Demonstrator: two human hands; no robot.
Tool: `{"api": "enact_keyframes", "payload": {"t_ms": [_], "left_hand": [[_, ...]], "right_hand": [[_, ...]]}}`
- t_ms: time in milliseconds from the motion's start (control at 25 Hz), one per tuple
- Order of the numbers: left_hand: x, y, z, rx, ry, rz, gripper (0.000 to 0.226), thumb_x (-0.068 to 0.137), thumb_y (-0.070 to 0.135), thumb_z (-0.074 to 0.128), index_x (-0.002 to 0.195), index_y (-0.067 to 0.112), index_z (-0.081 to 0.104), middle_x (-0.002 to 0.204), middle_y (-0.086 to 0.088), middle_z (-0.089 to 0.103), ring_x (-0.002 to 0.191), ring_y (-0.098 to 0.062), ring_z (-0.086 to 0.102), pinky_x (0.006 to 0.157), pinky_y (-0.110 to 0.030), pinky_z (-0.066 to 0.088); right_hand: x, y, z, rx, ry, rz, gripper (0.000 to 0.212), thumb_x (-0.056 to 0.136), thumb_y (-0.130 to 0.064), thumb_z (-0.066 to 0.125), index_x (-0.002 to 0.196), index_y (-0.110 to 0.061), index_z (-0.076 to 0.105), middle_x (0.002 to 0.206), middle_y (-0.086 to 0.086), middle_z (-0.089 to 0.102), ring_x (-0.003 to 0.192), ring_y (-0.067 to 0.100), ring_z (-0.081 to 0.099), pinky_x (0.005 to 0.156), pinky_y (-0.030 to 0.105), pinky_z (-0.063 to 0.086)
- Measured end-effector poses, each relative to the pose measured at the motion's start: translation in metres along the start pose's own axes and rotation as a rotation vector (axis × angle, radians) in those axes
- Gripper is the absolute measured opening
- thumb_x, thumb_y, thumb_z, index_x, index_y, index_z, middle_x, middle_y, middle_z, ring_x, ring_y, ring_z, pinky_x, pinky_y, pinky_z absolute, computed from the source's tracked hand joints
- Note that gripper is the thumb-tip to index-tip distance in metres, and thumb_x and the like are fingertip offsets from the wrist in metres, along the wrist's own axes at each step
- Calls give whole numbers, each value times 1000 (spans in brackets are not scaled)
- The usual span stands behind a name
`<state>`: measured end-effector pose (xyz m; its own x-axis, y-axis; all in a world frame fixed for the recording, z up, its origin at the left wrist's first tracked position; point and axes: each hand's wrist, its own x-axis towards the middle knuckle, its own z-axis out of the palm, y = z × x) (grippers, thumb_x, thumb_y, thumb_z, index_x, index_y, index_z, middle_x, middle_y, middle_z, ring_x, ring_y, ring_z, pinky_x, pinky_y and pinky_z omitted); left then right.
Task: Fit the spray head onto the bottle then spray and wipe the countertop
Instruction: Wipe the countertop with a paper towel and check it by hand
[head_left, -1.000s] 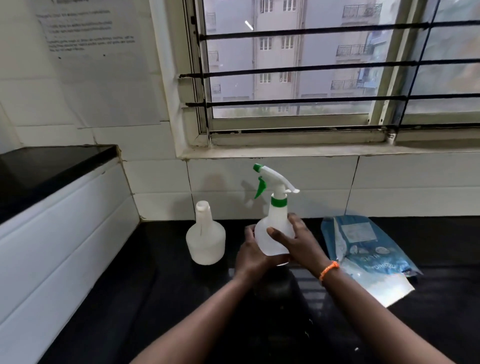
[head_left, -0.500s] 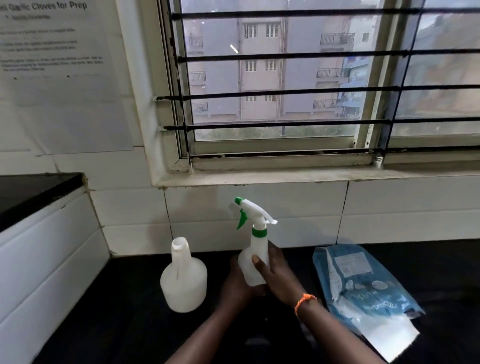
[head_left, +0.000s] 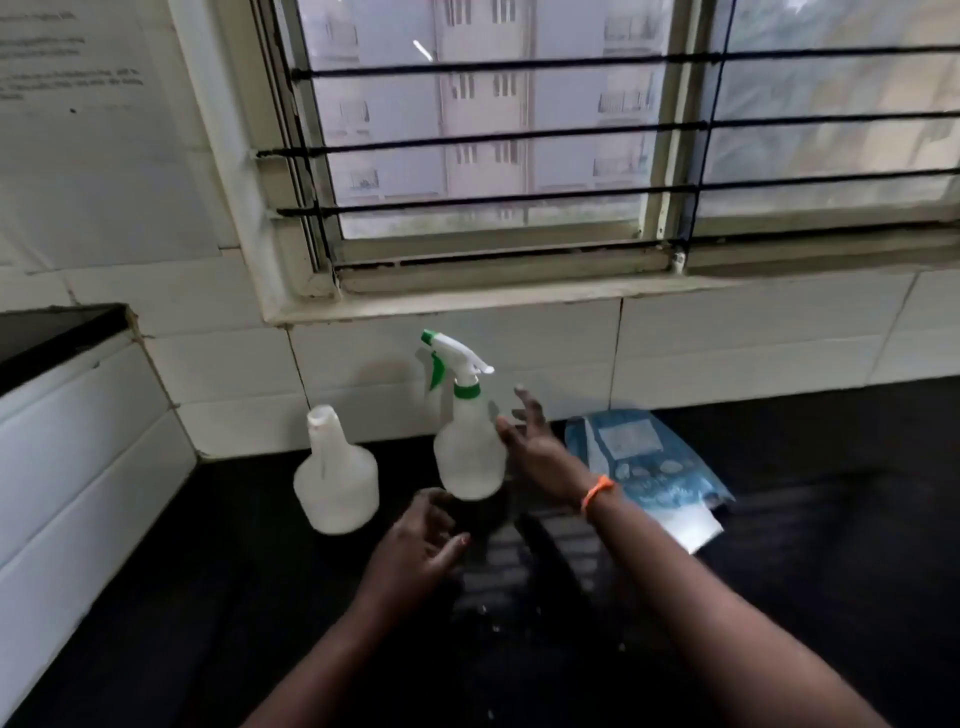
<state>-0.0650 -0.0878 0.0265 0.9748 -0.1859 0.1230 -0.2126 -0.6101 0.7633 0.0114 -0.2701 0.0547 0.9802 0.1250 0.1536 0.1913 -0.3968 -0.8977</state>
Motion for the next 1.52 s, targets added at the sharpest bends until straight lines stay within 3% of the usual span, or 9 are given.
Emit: {"api": "enact_keyframes", "payload": {"t_ms": [120, 280, 440, 560, 680, 880, 1040, 1360, 1520], "left_hand": [[-6, 13, 20, 30, -89, 158, 26, 82, 20, 67, 108, 15, 60, 112, -4, 60, 100, -18, 61, 89, -33, 50], [9, 44, 81, 195, -209, 399, 32, 84, 34, 62, 115, 26, 62, 143, -4, 40, 126, -19, 45, 103, -25, 34], [30, 61, 129, 428, -249, 457, 44, 87, 51, 50, 128, 36, 49, 158, -4, 12, 145, -22, 7, 117, -40, 6], [45, 62, 143, 502, -252, 454, 47, 89, 52, 43, 133, 36, 41, 158, -7, 9, 146, -25, 4, 118, -42, -3], [53, 59, 151, 491, -236, 422, 44, 93, 49, 37, 134, 34, 39, 157, -7, 16, 144, -28, 18, 118, -44, 6], [55, 52, 159, 455, -141, 397, 41, 95, 39, 38, 135, 34, 39, 151, -6, 31, 127, -30, 46, 106, -42, 31], [57, 51, 160, 463, -115, 385, 47, 93, 41, 41, 139, 35, 31, 149, -5, 34, 125, -28, 46, 105, -40, 31], [57, 50, 161, 474, -112, 353, 56, 92, 43, 41, 143, 30, 23, 147, -6, 38, 129, -29, 41, 107, -41, 30], [55, 50, 162, 460, -94, 376, 51, 92, 42, 41, 140, 30, 31, 149, -7, 35, 131, -29, 40, 107, -41, 31]], "right_hand": [[-48, 8, -64, 68, 43, -57, 36, 92, -26, 49, 125, -30, 37, 110, 0, 59, 98, 6, 57, 82, 12, 42], [-113, 22, -135, 135, 386, -31, 16, 90, -11, 52, 90, -24, 59, 88, 2, 67, 74, -6, 64, 71, 10, 49], [-163, 39, -150, 59, 509, 82, 15, 89, -10, 54, 86, -21, 63, 82, -4, 70, 74, -4, 64, 68, 4, 48], [-176, 51, -140, -94, 480, 143, 15, 86, -12, 59, 81, -25, 63, 86, 2, 71, 83, 12, 64, 76, 19, 49], [-165, 63, -123, -321, 377, 192, 11, 84, -15, 62, 92, -22, 64, 100, 4, 68, 93, 17, 62, 79, 21, 45], [-134, 84, -85, -810, 220, 242, 37, 89, -36, 52, 123, -21, 54, 127, 1, 52, 114, 21, 45, 97, 30, 39], [-131, 80, -75, -890, 316, 170, 24, 91, -28, 48, 108, -18, 62, 113, 1, 57, 105, 19, 50, 84, 32, 47], [-174, 62, -72, -1135, 246, 292, 23, 94, -17, 39, 99, -12, 61, 107, 4, 59, 96, 22, 59, 69, 31, 47], [-196, 42, -92, -784, 251, 364, 11, 84, -28, 58, 74, -23, 59, 90, 1, 63, 89, 19, 59, 68, 27, 40]]}}
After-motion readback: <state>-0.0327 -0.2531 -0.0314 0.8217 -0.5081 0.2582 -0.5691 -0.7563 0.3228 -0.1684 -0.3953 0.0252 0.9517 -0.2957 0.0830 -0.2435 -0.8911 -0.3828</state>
